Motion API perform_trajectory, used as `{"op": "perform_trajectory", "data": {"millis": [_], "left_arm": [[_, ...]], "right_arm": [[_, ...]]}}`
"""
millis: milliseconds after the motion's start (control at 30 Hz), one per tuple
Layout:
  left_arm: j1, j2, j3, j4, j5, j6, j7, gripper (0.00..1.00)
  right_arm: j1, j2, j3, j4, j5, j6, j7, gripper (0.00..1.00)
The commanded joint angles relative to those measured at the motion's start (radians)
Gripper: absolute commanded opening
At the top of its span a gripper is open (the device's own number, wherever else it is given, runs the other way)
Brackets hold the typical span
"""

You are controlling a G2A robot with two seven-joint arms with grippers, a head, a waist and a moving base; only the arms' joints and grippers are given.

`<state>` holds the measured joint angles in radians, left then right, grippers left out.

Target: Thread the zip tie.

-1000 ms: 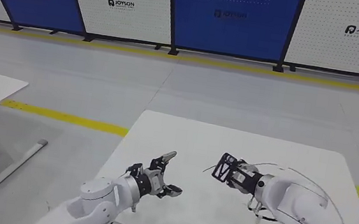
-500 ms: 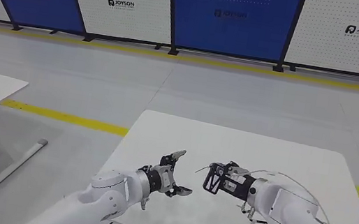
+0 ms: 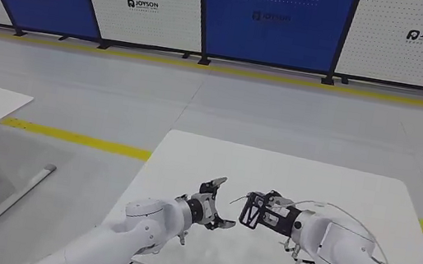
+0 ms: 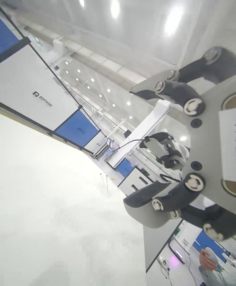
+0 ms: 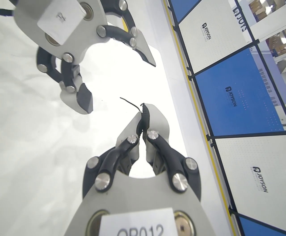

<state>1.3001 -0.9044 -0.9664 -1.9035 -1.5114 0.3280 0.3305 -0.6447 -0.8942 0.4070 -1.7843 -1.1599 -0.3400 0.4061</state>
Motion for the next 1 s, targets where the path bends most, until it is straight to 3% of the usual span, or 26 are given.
{"op": "perform_trajectory", "data": {"millis": [0, 200, 400, 467, 533, 567, 667, 967], "left_arm": [[0.002, 0.001, -0.001, -0.001, 0.000, 0.000, -0.003, 1.00], [0.007, -0.006, 0.003, -0.002, 0.005, -0.025, -0.027, 1.00], [-0.025, -0.025, 0.023, 0.007, -0.059, -0.005, 0.004, 1.00], [-0.031, -0.033, 0.026, 0.012, -0.059, -0.005, 0.009, 0.72], [-0.034, -0.040, 0.027, 0.019, -0.059, -0.007, 0.016, 0.64], [-0.035, -0.044, 0.027, 0.023, -0.059, -0.006, 0.018, 0.51], [-0.040, -0.057, 0.026, 0.038, -0.059, -0.003, 0.020, 0.43], [-0.040, -0.092, 0.011, 0.061, -0.059, 0.012, 0.023, 0.33]], "right_arm": [[0.000, 0.000, 0.000, 0.000, 0.000, 0.000, 0.000, 0.00], [0.000, 0.000, 0.000, 0.000, 0.000, 0.000, 0.000, 0.00], [0.000, 0.000, 0.000, 0.000, 0.000, 0.000, 0.000, 0.00], [0.000, 0.000, 0.000, 0.000, 0.000, 0.000, 0.000, 0.00], [0.000, 0.000, 0.000, 0.000, 0.000, 0.000, 0.000, 0.00], [0.000, 0.000, 0.000, 0.000, 0.000, 0.000, 0.000, 0.00], [0.000, 0.000, 0.000, 0.000, 0.000, 0.000, 0.000, 0.00], [0.000, 0.000, 0.000, 0.000, 0.000, 0.000, 0.000, 0.00]]}}
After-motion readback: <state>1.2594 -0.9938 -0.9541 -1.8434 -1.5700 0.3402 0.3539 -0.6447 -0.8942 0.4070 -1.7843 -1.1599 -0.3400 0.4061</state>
